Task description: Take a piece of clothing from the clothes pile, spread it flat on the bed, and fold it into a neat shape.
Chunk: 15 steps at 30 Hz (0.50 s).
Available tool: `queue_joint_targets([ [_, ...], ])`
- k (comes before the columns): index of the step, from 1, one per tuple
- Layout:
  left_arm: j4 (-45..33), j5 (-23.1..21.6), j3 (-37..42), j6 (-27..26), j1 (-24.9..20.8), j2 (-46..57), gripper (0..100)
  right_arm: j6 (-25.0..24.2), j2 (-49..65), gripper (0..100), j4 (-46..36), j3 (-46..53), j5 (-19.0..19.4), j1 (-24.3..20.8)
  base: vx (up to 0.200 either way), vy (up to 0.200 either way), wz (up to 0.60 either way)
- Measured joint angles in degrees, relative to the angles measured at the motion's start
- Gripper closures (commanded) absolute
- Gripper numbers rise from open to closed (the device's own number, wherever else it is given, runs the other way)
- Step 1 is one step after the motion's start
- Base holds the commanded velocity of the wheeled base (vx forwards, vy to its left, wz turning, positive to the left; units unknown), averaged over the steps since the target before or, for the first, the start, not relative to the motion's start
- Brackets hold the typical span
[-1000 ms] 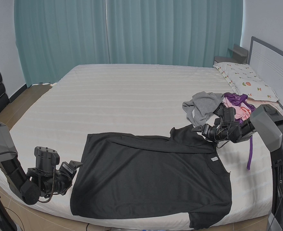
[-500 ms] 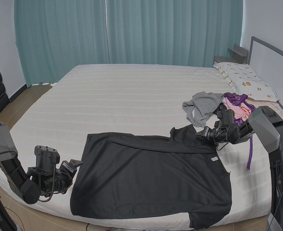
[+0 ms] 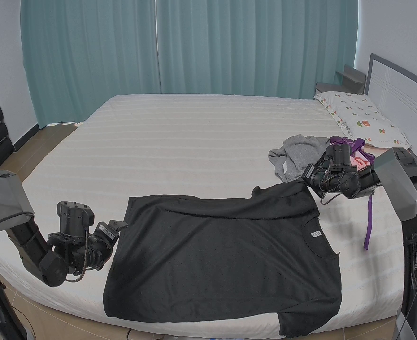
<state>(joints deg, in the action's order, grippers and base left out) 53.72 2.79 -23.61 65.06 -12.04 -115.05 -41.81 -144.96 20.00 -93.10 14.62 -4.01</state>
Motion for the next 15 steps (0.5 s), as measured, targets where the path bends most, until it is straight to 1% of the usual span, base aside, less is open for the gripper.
queue_joint_targets([
  [4,-0.2,-0.2,-5.3,-1.6,1.2,-3.0,0,-1.7,0.5,100,1.4,-1.5,-0.2,0.8,0.000,0.000,0.00],
  [8,-1.4,-0.9,-12.6,-2.8,2.6,-6.7,0,-3.3,0.8,100,3.8,-2.3,-0.3,1.2,0.000,0.000,0.00],
  [15,-7.2,-1.2,-27.6,-4.8,4.9,-13.6,0,-4.5,0.8,100,6.3,-2.8,-1.3,0.9,0.000,0.000,0.00],
])
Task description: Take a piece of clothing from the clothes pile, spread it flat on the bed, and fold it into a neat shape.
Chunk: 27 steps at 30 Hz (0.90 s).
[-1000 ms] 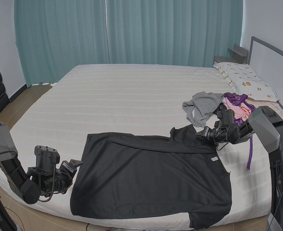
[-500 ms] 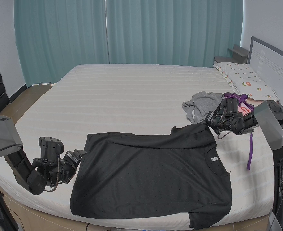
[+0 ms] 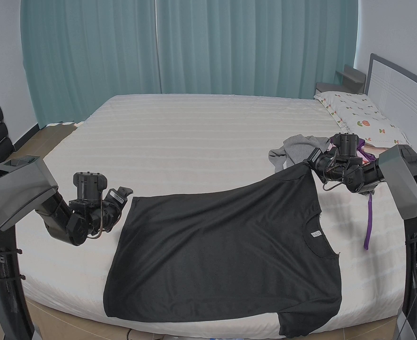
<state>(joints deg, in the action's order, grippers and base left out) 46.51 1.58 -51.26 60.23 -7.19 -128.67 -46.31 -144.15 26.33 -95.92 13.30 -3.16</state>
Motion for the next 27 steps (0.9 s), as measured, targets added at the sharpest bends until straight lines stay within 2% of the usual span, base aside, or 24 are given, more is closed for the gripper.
queue_joint_targets([
  [7,-5.5,0.0,-14.8,-2.9,1.4,-7.3,0,-0.4,-0.5,100,1.1,0.0,-0.7,-0.6,0.000,0.000,0.00],
  [12,-9.8,0.2,-22.5,-4.9,1.7,-11.9,0,-0.4,-0.6,100,1.1,0.3,-0.9,-0.8,0.000,0.000,0.00],
  [17,-11.2,1.1,-26.9,-8.7,1.6,-16.0,0,-0.4,-0.6,100,1.1,0.3,-0.9,-0.9,0.000,0.000,0.00],
  [23,-11.6,1.6,-29.9,-9.3,1.3,-19.2,0,-0.5,-0.6,100,1.0,0.5,-0.9,-0.9,0.000,0.000,0.00],
  [24,-11.7,1.6,-30.3,-9.3,1.2,-19.6,100,-0.4,-0.6,100,1.0,0.6,-0.9,-0.8,0.000,0.000,0.00],
  [27,-12.1,1.2,-31.8,-9.4,0.3,-20.7,100,-0.4,-0.5,100,1.0,1.1,-0.9,-0.7,0.000,0.000,0.00],
])
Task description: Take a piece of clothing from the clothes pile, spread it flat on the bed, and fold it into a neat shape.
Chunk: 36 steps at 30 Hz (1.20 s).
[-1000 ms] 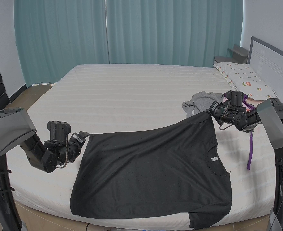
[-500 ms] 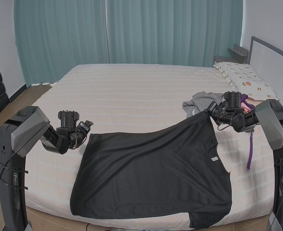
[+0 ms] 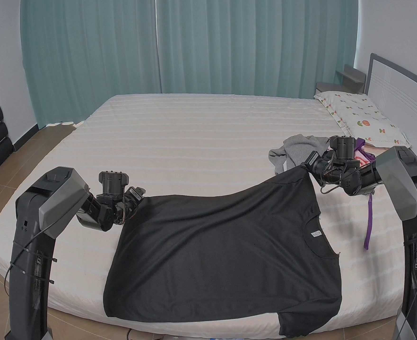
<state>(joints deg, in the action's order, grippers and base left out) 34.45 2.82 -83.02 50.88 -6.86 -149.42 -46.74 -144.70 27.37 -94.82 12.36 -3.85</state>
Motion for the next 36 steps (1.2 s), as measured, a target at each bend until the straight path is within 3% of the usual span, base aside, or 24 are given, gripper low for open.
queue_joint_targets([
  [10,-0.4,1.3,-4.3,-0.1,-1.3,-1.9,100,0.2,0.0,100,0.3,1.4,0.0,0.7,0.000,0.000,0.00],
  [19,-2.6,5.1,-10.9,-0.1,1.7,-1.0,100,0.4,-0.1,100,0.5,-1.2,-0.3,0.5,0.000,0.000,0.00],
  [36,-3.4,6.4,-14.6,0.0,3.4,-2.1,100,2.5,-5.5,100,0.9,-9.9,-4.9,-0.6,0.000,0.000,0.00],
])
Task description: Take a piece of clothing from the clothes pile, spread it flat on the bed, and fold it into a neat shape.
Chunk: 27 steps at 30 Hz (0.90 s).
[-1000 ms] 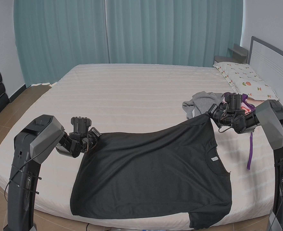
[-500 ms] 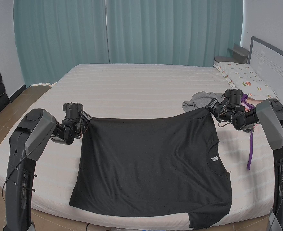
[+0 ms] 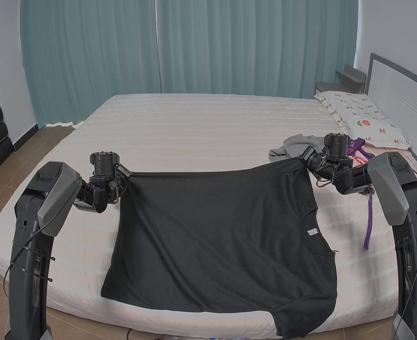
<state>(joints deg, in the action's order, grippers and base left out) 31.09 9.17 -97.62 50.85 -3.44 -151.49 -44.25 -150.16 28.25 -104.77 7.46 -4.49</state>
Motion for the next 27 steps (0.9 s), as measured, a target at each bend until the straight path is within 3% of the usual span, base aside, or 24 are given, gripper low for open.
queue_joint_targets([
  [2,-0.1,0.0,0.0,0.0,0.0,-0.4,100,0.2,-0.7,100,-0.1,0.0,0.0,-0.1,0.000,0.000,0.00],
  [3,-0.3,-0.1,0.0,0.0,0.0,-0.6,0,0.3,-1.0,0,-0.1,0.0,-0.1,-0.1,0.000,0.000,0.00],
  [11,-0.4,-0.4,1.1,0.2,-0.1,-0.9,0,0.8,-0.9,0,-0.1,4.4,0.3,0.0,0.000,0.000,0.00],
  [17,-0.5,-0.9,5.2,0.2,-0.2,3.1,0,1.5,4.7,0,-0.1,12.0,3.2,1.2,0.000,0.000,0.00],
  [27,-2.8,-2.9,21.6,0.4,0.1,17.3,0,2.7,19.3,0,0.7,36.4,8.7,4.9,0.000,0.000,0.00],
])
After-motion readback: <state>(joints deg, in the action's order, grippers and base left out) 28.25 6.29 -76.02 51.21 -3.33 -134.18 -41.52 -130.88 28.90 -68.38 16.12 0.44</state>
